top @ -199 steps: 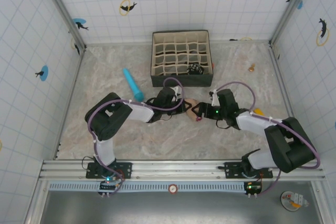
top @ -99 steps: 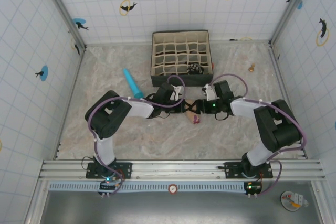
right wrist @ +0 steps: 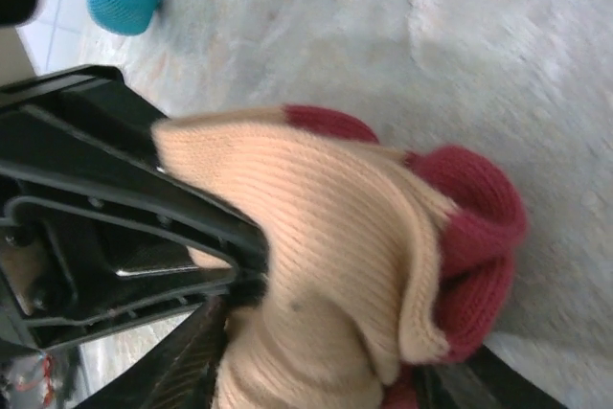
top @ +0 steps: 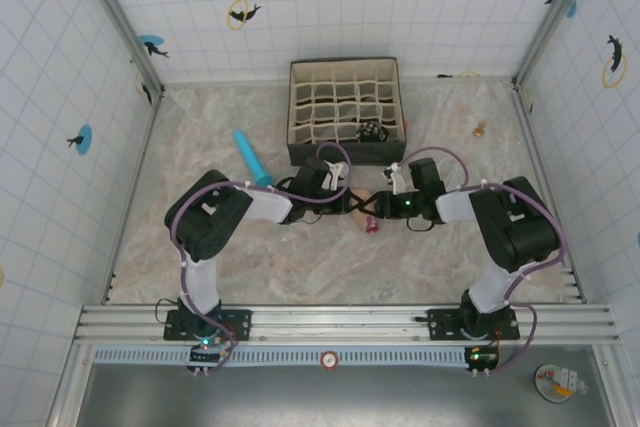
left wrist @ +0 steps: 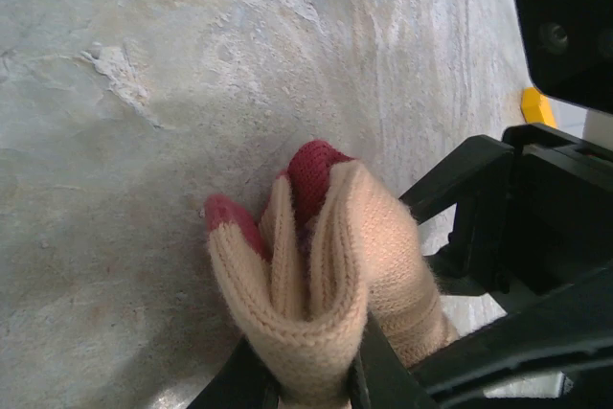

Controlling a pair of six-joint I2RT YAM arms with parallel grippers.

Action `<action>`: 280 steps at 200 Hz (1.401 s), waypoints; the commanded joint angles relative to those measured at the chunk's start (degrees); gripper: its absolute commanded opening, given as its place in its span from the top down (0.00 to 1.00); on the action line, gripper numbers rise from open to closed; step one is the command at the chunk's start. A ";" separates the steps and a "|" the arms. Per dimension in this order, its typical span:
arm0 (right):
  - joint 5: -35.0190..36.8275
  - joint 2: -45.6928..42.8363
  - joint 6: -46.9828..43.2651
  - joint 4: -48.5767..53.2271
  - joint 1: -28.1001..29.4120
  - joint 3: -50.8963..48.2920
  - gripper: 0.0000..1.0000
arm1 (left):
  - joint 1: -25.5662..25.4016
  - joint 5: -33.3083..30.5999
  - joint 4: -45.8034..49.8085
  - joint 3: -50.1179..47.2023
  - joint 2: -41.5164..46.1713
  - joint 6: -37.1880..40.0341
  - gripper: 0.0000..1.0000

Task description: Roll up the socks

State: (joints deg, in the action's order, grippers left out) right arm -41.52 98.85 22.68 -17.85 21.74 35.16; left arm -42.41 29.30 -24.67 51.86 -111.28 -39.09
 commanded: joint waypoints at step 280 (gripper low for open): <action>50.48 -24.19 -14.50 -24.65 13.68 -3.21 1.00 | 10.37 -16.63 28.43 7.88 21.82 -1.41 0.42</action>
State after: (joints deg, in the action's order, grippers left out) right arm 4.21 70.59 11.38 -31.97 35.05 27.70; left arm -32.32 11.92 0.82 54.57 -87.90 -40.97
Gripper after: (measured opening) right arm 0.186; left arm 0.584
